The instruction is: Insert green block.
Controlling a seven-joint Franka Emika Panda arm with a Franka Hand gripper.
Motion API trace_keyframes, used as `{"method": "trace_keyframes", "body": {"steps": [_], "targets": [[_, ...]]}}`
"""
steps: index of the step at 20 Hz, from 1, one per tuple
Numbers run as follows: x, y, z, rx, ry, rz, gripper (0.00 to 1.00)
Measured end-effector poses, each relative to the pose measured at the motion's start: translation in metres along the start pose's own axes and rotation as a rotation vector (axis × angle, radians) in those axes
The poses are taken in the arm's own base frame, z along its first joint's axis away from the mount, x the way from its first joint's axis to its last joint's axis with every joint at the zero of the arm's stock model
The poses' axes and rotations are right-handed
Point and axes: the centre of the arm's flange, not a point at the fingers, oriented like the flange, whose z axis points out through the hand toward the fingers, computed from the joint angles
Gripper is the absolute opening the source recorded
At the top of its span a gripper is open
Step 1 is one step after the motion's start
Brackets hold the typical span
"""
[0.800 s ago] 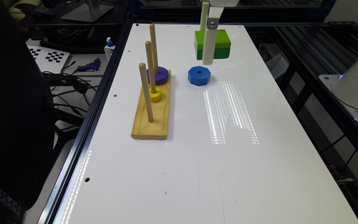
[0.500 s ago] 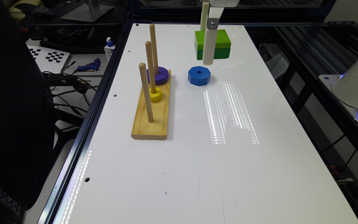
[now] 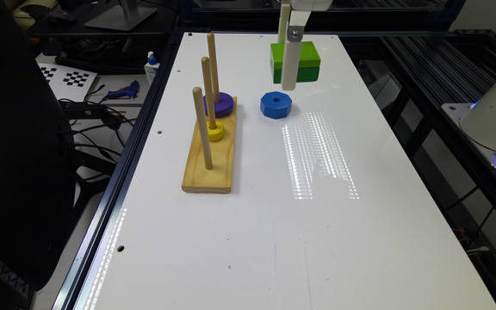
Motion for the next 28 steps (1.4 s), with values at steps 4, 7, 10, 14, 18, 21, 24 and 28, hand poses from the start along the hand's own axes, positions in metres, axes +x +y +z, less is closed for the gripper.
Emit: {"method": "trace_keyframes", "body": {"steps": [4, 7, 10, 14, 18, 21, 24, 28], "targets": [[0.001, -0.001, -0.001, 0.004, 0.003, 0.000, 0.00], [0.001, -0.003, -0.002, 0.011, 0.007, -0.001, 0.00], [0.003, -0.006, -0.002, 0.018, 0.011, -0.002, 0.00], [0.011, -0.015, -0.002, 0.029, 0.012, -0.001, 0.00], [0.026, -0.028, 0.002, 0.036, 0.011, 0.001, 0.00], [0.034, -0.037, 0.003, 0.041, 0.011, 0.000, 0.00], [0.038, -0.042, 0.004, 0.043, 0.011, 0.000, 0.00], [0.047, -0.045, 0.002, 0.051, 0.018, 0.003, 0.00]]}}
